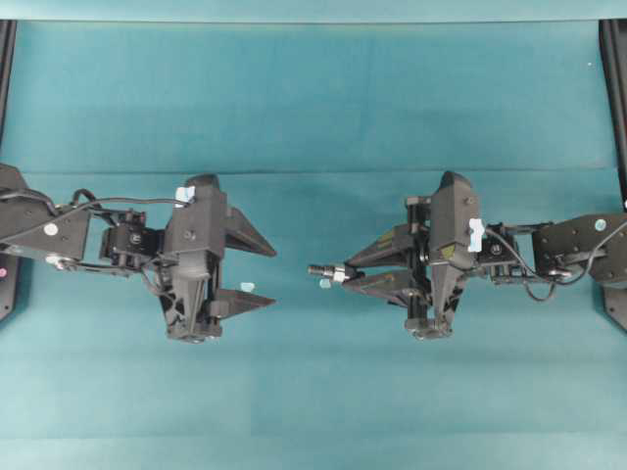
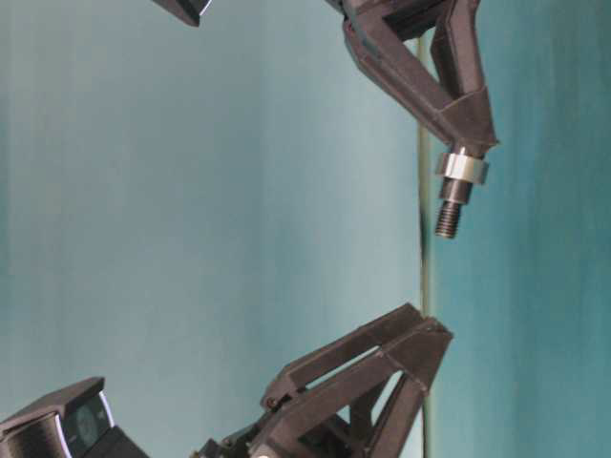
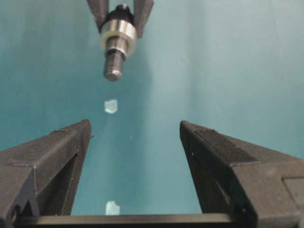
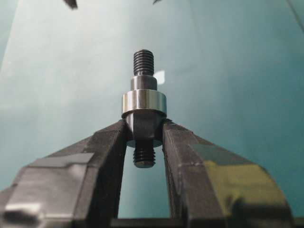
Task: Insert the washer onto the shaft with both hands.
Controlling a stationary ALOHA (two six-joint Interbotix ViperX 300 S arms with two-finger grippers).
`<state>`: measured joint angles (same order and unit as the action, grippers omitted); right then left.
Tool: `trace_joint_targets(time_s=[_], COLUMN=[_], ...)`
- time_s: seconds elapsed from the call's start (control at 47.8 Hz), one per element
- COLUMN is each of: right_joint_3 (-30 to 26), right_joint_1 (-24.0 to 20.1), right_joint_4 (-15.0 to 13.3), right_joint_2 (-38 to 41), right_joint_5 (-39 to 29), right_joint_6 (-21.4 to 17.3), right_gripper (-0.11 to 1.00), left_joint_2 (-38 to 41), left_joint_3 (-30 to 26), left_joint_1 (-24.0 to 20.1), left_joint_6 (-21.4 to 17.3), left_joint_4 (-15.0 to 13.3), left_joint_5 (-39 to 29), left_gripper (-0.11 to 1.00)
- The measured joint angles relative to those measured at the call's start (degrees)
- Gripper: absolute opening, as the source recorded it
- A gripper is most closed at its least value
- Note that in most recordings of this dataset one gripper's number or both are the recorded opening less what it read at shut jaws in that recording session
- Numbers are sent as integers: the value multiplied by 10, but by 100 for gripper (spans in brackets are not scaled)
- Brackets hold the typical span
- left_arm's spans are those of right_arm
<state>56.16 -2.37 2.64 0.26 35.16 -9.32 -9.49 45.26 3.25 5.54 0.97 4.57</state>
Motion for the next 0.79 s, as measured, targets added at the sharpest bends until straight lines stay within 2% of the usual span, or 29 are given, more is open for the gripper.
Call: trace_joint_targets(time_s=[0.209,0.795], right_joint_3=[0,0], right_joint_1=[-6,-9], right_joint_4=[0,-1], right_joint_2=[-2,-4], right_joint_5=[-19,-21], right_joint_6=[0,0], right_gripper=[0,0], left_joint_2=[-5,-6], left_joint_3=[4,4], left_joint_1=[1,0], left_joint_6=[1,2], left_joint_4=[0,0], left_joint_5=[0,0], left_gripper=[82,82])
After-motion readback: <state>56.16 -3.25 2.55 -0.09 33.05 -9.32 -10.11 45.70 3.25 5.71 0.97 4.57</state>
